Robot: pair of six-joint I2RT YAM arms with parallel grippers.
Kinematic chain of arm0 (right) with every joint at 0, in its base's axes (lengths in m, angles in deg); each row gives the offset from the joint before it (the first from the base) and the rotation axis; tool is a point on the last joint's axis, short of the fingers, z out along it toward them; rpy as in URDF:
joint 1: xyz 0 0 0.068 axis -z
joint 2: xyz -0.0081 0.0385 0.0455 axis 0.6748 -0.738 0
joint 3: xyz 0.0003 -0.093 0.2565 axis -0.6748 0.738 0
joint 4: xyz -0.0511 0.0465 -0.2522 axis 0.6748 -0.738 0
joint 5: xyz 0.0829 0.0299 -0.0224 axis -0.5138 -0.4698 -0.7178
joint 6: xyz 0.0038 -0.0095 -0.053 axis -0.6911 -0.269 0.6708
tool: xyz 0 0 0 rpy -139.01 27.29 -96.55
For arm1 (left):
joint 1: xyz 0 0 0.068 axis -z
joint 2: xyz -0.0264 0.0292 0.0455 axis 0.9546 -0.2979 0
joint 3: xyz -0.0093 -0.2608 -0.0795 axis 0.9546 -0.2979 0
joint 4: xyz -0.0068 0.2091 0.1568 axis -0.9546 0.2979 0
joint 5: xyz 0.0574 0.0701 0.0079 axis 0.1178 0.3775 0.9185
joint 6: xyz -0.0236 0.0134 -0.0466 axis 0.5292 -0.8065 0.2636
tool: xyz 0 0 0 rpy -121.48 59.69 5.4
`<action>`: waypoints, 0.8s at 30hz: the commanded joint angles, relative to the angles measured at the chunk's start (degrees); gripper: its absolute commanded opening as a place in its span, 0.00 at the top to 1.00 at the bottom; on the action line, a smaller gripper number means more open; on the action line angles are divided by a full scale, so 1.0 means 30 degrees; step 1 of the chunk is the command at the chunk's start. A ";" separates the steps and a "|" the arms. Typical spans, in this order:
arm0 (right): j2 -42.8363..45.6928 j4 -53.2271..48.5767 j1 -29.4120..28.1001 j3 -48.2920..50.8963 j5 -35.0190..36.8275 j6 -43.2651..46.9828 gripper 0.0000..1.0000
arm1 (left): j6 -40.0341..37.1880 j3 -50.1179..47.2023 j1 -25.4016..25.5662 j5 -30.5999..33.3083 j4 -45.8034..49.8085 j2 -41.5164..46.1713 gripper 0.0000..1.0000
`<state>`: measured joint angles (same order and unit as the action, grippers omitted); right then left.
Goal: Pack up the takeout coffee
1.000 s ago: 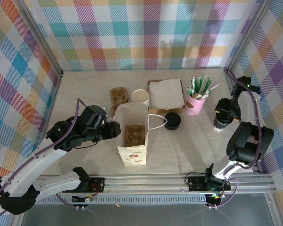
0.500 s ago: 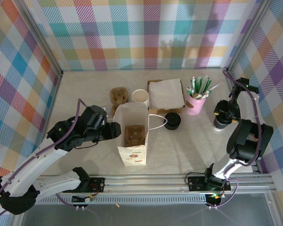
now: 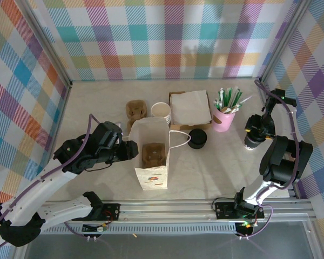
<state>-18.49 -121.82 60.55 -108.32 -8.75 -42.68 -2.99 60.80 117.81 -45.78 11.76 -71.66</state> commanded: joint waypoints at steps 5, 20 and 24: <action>-0.0237 -0.0408 0.0116 -0.0283 0.0339 0.0287 0.17 | 0.0002 -0.0175 -0.0191 -0.0215 0.0175 0.0318 0.49; -0.0574 -0.0107 0.0014 -0.0226 0.0347 0.0340 0.25 | -0.0526 -0.0177 -0.0176 -0.0511 0.0243 0.0198 0.50; -0.0290 -0.0053 -0.0088 0.0253 0.0207 0.0124 0.29 | -0.0648 -0.0147 -0.0193 -0.0482 0.0353 0.0245 0.50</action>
<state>-19.13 -121.58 60.48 -108.85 -7.88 -42.31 -3.65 60.59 117.81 -46.26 11.78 -71.66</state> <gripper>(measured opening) 0.723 0.501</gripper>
